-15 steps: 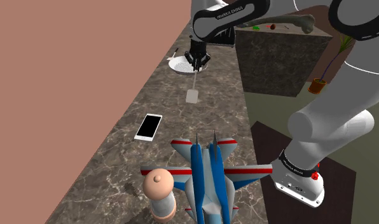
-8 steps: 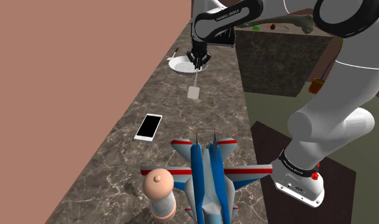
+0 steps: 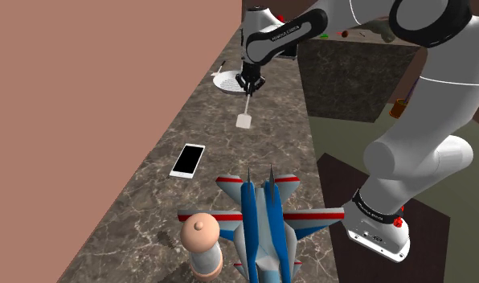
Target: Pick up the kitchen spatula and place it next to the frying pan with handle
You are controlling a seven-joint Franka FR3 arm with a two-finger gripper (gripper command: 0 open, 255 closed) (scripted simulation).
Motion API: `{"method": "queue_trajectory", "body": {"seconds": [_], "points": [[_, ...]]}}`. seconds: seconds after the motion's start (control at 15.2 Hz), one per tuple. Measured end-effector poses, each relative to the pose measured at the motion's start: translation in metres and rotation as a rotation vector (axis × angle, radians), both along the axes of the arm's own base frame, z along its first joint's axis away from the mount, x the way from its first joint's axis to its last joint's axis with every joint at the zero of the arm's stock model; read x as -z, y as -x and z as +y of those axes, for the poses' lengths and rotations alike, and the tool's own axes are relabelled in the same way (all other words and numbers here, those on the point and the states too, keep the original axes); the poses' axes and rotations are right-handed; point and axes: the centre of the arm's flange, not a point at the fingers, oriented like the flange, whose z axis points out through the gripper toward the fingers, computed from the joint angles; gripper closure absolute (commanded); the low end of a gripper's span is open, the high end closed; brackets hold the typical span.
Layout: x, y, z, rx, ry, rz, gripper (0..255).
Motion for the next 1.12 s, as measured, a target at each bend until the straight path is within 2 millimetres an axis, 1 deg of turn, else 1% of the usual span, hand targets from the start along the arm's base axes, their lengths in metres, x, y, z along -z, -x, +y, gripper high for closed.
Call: {"method": "queue_trajectory", "body": {"seconds": [0.53,0.59,0.79,1.06,1.12], "points": [[0.042,0.000,0.000,0.000,0.000,0.000,255],[0.050,0.000,-0.001,0.000,0.000,-0.001,255],[0.056,0.000,-0.001,0.000,0.001,-0.002,255],[0.058,0.000,0.000,0.000,0.000,-0.001,255],[0.058,0.000,0.000,0.000,0.000,-0.001,0]]}}
